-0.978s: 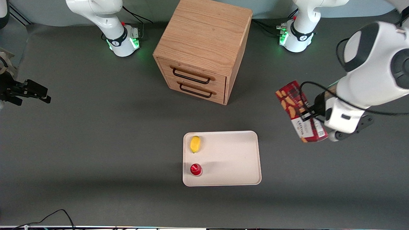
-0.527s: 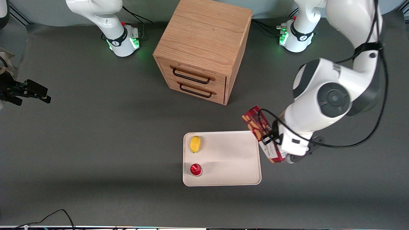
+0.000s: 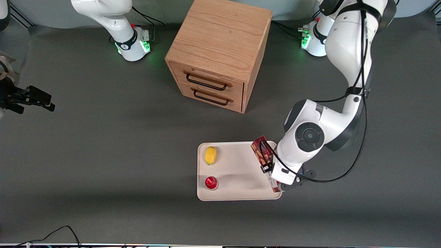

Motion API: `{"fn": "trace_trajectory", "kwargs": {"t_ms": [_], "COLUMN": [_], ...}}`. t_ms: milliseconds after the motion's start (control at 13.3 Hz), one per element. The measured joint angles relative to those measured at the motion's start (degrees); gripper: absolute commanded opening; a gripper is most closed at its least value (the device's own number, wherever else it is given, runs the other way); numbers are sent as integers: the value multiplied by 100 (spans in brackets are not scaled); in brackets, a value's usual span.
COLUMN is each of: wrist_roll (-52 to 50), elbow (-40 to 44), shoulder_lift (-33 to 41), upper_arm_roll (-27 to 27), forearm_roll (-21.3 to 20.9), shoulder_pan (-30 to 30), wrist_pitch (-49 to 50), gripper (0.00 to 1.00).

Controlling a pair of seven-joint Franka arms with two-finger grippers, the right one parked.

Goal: Place red cookie box on tray
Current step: 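Lower the held box onto the white tray beside the red cup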

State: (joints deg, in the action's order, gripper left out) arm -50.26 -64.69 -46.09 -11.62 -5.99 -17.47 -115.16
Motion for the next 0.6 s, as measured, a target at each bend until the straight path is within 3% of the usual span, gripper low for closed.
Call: {"fn": "trace_trajectory", "kwargs": {"t_ms": [602], "wrist_roll": [98], "elbow": [-239], "shoulder_lift": [-567], "upper_arm_roll": [1], "forearm_roll": [-265], "shoulder_pan": [-72], "wrist_pitch": [-917], "gripper": [0]}}
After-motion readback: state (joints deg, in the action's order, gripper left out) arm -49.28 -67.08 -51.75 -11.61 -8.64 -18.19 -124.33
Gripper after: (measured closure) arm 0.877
